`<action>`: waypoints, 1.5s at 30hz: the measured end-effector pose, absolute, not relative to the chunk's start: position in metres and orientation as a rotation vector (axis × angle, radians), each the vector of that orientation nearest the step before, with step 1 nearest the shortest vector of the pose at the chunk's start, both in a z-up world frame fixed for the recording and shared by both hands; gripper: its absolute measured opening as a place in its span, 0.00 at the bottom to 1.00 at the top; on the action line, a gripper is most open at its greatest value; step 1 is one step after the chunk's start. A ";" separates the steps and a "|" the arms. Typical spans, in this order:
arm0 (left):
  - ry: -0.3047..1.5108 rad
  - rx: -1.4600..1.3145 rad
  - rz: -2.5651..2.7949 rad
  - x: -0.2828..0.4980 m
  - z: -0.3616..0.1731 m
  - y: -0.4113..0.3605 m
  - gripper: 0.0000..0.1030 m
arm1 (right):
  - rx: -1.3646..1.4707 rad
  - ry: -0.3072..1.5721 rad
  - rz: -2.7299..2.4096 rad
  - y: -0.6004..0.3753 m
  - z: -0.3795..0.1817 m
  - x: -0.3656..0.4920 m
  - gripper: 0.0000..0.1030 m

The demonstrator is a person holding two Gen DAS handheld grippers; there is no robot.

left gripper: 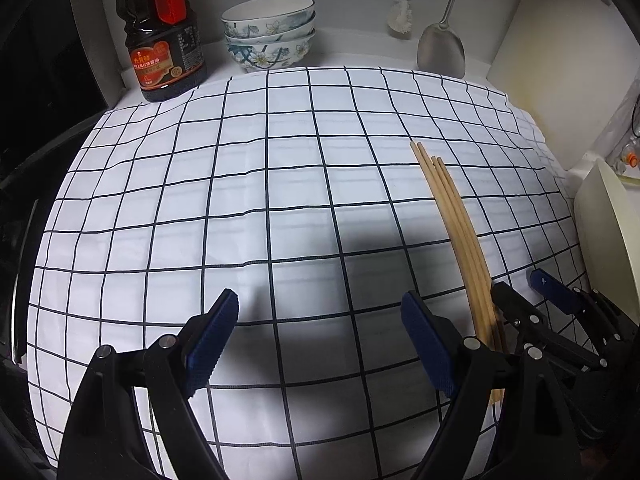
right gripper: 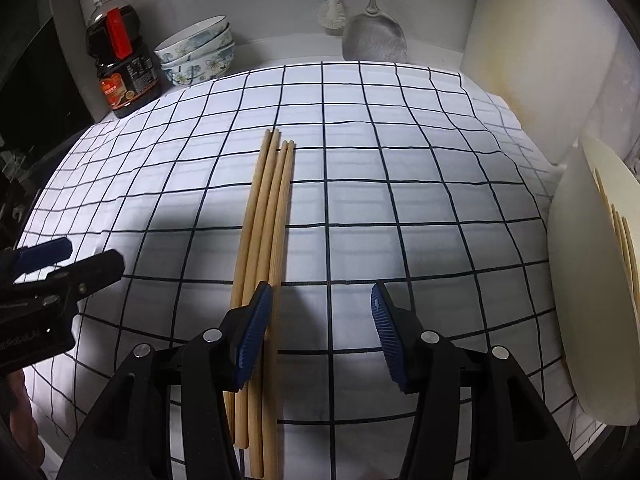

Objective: Organize utensils

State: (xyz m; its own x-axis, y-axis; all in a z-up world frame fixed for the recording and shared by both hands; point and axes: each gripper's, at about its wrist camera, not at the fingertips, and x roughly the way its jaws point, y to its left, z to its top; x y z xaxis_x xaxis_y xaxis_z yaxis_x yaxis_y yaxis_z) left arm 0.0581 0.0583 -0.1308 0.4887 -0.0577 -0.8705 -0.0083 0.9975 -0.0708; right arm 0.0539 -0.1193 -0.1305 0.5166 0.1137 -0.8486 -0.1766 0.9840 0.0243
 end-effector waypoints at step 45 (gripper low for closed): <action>1.083 -0.035 -0.087 0.074 -0.153 -0.007 0.85 | 0.014 1.023 0.138 -0.169 -0.135 0.045 0.11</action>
